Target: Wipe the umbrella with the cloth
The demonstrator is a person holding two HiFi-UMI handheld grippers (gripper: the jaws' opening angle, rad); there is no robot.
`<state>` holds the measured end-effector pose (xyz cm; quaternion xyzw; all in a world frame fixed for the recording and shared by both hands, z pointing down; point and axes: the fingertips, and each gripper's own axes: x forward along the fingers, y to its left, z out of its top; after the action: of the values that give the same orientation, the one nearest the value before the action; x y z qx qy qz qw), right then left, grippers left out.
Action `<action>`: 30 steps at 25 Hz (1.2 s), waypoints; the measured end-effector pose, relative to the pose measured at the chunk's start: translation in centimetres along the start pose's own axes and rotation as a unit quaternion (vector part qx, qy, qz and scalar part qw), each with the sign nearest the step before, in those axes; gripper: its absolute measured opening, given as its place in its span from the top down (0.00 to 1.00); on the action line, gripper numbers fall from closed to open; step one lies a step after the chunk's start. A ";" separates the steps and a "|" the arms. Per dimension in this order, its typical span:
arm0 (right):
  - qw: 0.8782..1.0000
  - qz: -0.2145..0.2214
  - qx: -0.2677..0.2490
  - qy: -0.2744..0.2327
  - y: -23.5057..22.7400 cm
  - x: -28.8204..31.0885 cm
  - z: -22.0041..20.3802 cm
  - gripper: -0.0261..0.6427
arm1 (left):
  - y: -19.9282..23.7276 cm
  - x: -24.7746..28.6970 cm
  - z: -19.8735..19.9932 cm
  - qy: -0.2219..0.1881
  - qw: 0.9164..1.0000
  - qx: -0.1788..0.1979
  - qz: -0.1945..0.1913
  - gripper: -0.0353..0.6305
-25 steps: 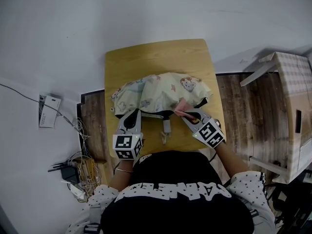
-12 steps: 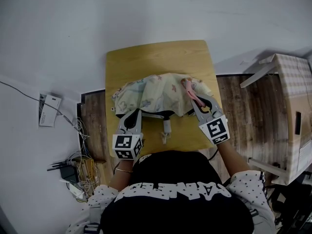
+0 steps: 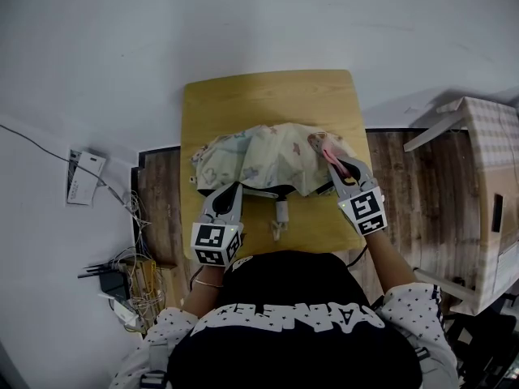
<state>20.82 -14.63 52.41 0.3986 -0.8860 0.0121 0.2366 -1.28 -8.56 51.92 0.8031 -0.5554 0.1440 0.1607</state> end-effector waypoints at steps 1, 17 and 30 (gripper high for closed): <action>1.000 0.007 -0.001 0.004 0.4 0.1 -0.3 0.91 | 0.0 0.0 0.0 -0.001 1.000 0.001 -0.001 0.95; 0.997 0.072 0.009 0.038 4.8 0.2 -2.4 0.91 | 0.0 -0.2 0.2 -0.002 1.000 0.004 -0.013 0.95; 0.997 0.052 0.050 -0.021 3.7 -0.6 1.1 0.91 | -1.5 -0.7 2.0 -0.031 0.999 0.010 -0.039 0.86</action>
<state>18.05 -11.88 51.75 0.3636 -0.9084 0.0606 0.1971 -0.05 -8.33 49.63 0.8297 -0.5272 0.1180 0.1406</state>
